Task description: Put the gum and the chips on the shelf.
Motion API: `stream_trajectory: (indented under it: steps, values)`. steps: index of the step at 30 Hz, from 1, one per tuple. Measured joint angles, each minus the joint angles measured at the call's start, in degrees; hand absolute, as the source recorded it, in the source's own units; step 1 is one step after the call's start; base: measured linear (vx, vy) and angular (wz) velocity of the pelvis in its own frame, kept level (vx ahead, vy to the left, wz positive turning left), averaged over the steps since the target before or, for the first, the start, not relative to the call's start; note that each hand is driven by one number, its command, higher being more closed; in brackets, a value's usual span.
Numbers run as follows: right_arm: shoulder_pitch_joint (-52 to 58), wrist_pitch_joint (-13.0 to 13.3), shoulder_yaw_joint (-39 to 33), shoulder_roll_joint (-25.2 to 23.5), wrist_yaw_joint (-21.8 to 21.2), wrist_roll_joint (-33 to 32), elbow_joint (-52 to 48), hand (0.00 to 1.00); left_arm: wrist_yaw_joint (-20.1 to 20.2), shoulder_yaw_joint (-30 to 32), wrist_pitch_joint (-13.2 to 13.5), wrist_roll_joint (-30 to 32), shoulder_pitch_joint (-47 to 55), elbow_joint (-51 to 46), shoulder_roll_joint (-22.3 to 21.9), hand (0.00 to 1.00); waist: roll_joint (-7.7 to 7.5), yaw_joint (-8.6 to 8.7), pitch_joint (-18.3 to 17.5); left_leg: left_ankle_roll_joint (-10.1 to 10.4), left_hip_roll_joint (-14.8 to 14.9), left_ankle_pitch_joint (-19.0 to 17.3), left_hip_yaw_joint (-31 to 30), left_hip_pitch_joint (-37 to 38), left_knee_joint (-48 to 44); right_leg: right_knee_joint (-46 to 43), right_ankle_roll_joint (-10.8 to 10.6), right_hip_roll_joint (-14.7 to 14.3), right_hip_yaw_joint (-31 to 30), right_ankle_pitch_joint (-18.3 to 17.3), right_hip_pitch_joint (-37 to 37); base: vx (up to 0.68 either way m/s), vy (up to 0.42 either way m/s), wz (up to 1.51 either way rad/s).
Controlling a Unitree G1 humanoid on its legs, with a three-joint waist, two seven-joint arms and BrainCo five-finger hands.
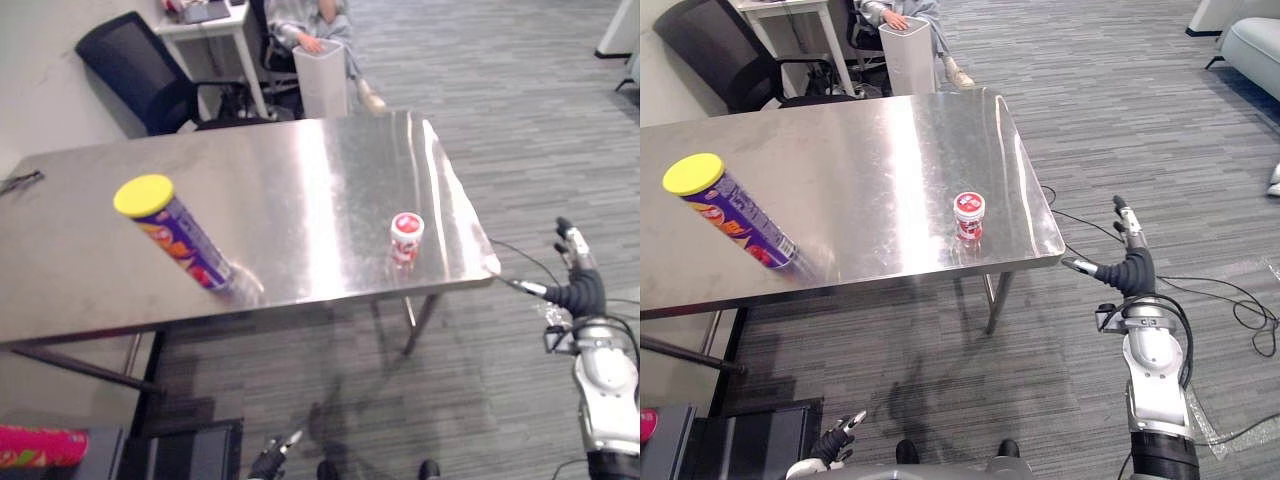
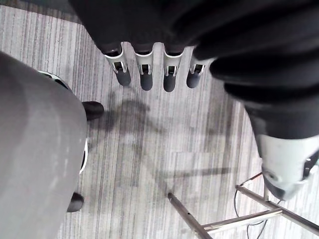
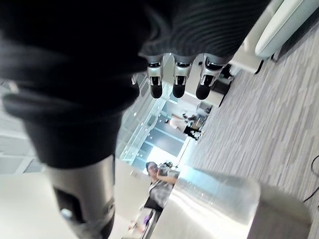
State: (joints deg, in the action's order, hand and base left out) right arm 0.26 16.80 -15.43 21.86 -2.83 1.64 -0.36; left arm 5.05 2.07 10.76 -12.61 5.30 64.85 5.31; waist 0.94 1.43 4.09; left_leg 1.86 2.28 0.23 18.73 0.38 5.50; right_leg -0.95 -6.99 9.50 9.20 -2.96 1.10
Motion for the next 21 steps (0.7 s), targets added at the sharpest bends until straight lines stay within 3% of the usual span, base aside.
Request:
stream_trajectory:
  steps: [9, 14, 17, 21]
  values:
    - [-2.42, -0.22, 10.0, -0.71, -2.91, -7.23, 1.44, 0.0, -0.21, 0.04, -0.05, -0.08, -0.02, 0.04, -0.02, 0.0, -0.17, -0.44, -0.09, -0.94, -0.9, 0.95, -2.15, -0.63, 0.05, 0.02, -0.01, 0.82, 1.88, -0.06, -0.33, -0.04, 0.004, 0.11]
    - [-8.13, -1.26, 11.95, -2.41, -1.58, -9.37, 7.84, 0.0, -0.31, 0.08, -0.16, -0.17, -0.06, 0.06, 0.02, 0.0, -0.18, -0.45, -0.11, -0.87, -0.85, 1.54, -3.25, -1.2, 0.25, 0.03, 0.02, 0.67, 2.96, -0.04, -0.35, -0.02, -0.006, 0.11]
    - [-10.41, -2.35, 12.66, -3.0, -0.97, -9.63, 11.05, 0.0, -0.55, 0.08, -0.24, -0.27, -0.54, 0.06, -0.05, 0.0, -0.2, -1.61, -0.11, -0.82, -0.68, 1.7, -3.6, -1.39, 0.28, 0.12, 0.03, 0.48, 3.24, -0.02, -0.45, 0.0, -0.011, 0.08]
    - [-13.93, -2.49, 13.63, -5.13, 0.79, -10.79, 14.22, 0.0, -1.13, 0.12, -0.27, -0.41, -0.53, 0.06, -0.11, 0.0, -0.21, -1.72, -0.1, -0.79, -0.67, 1.72, -3.67, -1.38, 0.31, 0.35, 0.05, 0.43, 3.34, 0.0, -0.65, 0.0, 0.0, 0.0]
